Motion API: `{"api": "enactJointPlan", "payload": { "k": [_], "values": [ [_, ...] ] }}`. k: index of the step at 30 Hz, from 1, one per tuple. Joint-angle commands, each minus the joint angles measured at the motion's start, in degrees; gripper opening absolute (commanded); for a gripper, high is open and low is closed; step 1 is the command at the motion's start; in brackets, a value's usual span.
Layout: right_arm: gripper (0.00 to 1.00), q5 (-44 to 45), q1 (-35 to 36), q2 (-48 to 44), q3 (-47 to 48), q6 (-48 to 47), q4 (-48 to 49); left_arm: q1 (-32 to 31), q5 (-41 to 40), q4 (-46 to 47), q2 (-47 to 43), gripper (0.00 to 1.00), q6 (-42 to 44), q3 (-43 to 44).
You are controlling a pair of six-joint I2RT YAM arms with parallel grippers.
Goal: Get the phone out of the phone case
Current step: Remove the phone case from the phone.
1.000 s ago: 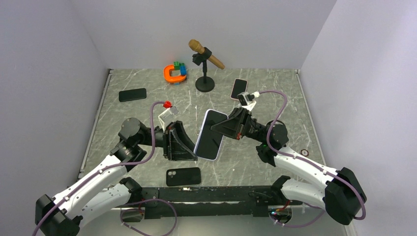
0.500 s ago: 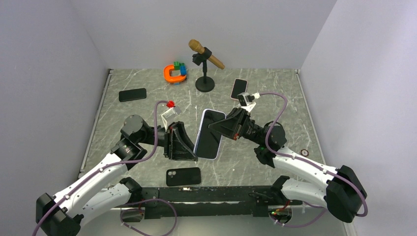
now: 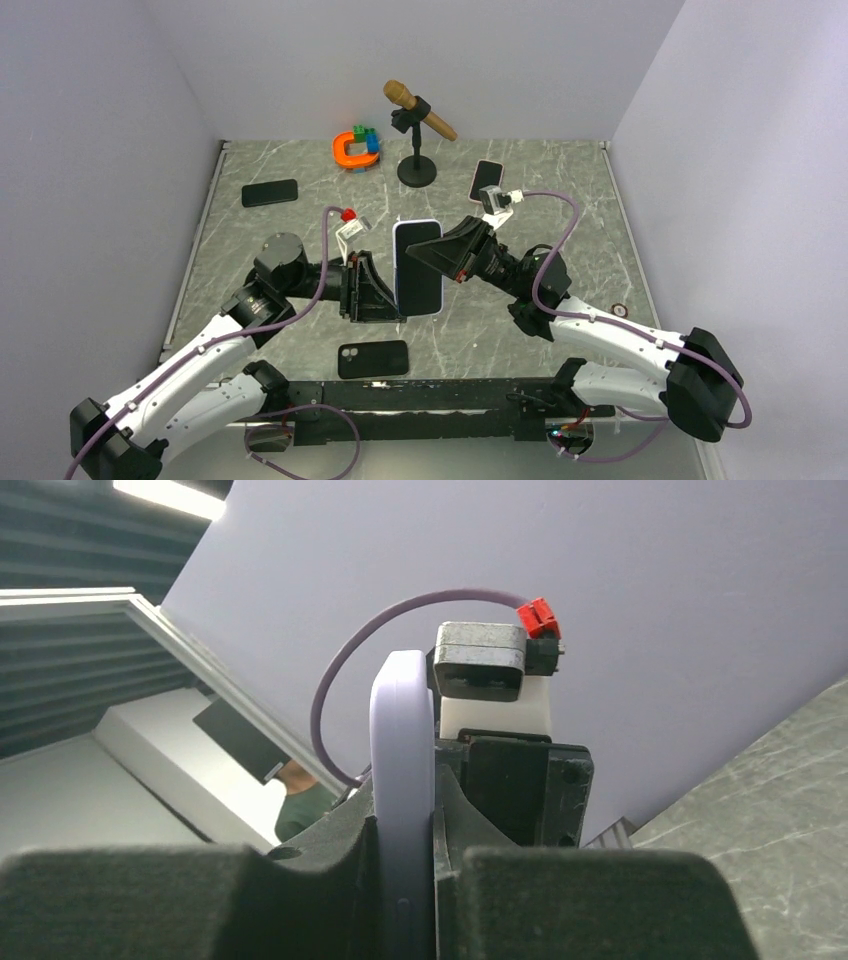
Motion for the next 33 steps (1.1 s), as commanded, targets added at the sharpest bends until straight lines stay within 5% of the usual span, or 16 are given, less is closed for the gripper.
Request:
{"api": "enactJointPlan", "payload": {
  "k": [1, 4, 8, 11, 14, 15, 17, 20, 24, 27, 33],
  "values": [
    [0.00, -3.5, 7.0, -0.3, 2.6, 5.7, 8.2, 1.4, -26.7, -2.6, -0.6, 0.51, 2.1, 0.6],
    [0.00, 0.1, 8.9, 0.5, 2.0, 4.4, 9.2, 1.5, -27.1, 1.3, -1.3, 0.63, -0.1, -1.3],
    [0.00, 3.1, 10.2, 2.6, 1.7, 2.5, 11.3, 1.3, -23.8, 8.4, 0.1, 0.61, -4.1, -3.2],
    [0.00, 4.4, 11.0, 3.4, 1.8, -0.4, 12.0, 1.2, -22.4, 12.3, 0.7, 0.44, -5.5, -4.8],
    [0.00, 5.9, 11.4, 3.1, 1.0, -2.8, 10.5, 1.2, -22.9, 11.2, 0.4, 0.13, -3.1, -4.6],
    [0.00, 6.2, 11.5, 2.9, 0.7, -2.9, 10.2, 1.2, -25.3, 7.9, 0.1, 0.00, -0.7, -3.1],
    [0.00, 6.9, 11.6, 2.7, 0.2, -2.6, 10.1, 0.9, -33.9, -1.7, -1.2, 0.00, 6.0, -0.7],
    [0.00, 8.3, 11.7, 3.8, -0.2, 1.5, 11.9, -0.9, -59.5, -18.4, -2.5, 0.00, 13.0, 4.3],
    [0.00, 9.9, 12.0, 8.6, 0.6, 13.1, 22.0, -1.9, -82.1, -27.0, -0.5, 0.00, 15.6, 6.0],
    [0.00, 10.9, 12.4, 13.3, 2.3, 19.1, 31.5, -1.9, -86.0, -27.8, 0.8, 0.00, 16.6, 6.2],
    [0.00, 9.7, 11.8, 18.0, 4.5, 22.4, 37.1, -1.9, -76.1, -23.7, -2.8, 0.00, 17.1, 3.9]
  ]
}}
